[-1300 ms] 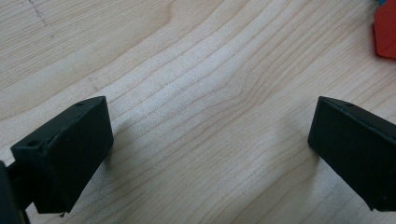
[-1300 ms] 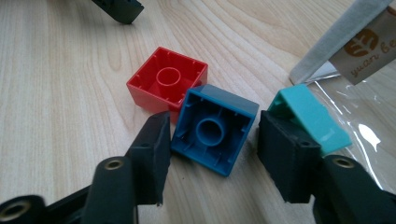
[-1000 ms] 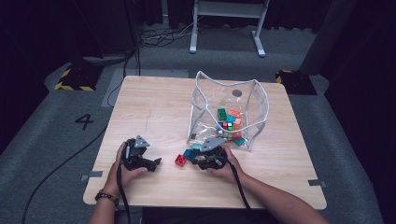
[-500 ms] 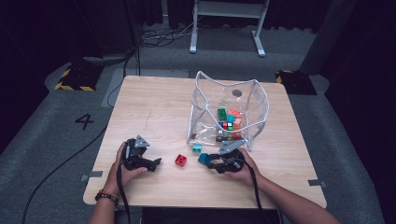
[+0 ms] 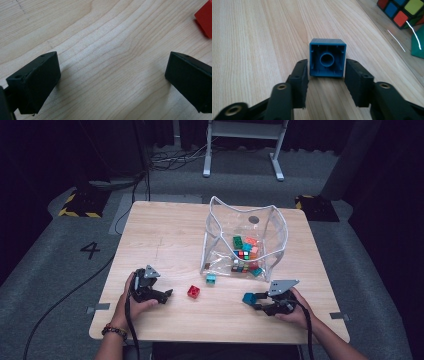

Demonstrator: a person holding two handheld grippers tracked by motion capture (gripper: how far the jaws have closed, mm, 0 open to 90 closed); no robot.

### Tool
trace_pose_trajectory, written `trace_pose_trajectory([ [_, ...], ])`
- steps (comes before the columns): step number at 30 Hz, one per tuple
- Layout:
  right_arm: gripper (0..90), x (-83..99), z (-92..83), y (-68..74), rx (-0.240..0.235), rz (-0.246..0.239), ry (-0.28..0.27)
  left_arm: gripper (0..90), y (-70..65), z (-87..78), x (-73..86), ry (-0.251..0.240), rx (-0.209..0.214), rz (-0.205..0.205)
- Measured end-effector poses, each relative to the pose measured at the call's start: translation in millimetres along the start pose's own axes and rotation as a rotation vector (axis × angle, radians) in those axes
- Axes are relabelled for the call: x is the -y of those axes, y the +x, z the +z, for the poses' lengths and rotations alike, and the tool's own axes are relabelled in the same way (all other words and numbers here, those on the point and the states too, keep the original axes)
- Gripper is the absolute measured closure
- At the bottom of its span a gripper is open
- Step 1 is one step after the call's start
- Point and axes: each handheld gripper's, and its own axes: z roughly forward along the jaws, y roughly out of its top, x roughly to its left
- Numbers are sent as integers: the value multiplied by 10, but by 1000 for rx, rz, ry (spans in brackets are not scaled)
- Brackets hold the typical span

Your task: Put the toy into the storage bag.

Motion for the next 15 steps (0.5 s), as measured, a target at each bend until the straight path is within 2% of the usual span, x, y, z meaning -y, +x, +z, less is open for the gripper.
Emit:
trace_pose_trajectory([
  [5, 417, -18, 49, 8, 8, 11, -2, 4, -4, -2, 6, -2, -4, 1],
  [12, 393, -79, 155, 2, 39, 33, -31, 3, -3, -2, 6, -1, -3, 1],
  [15, 393, -97, 180, 7, 41, 25, -32, 3, -3, -2, 6, -2, -3, 1],
])
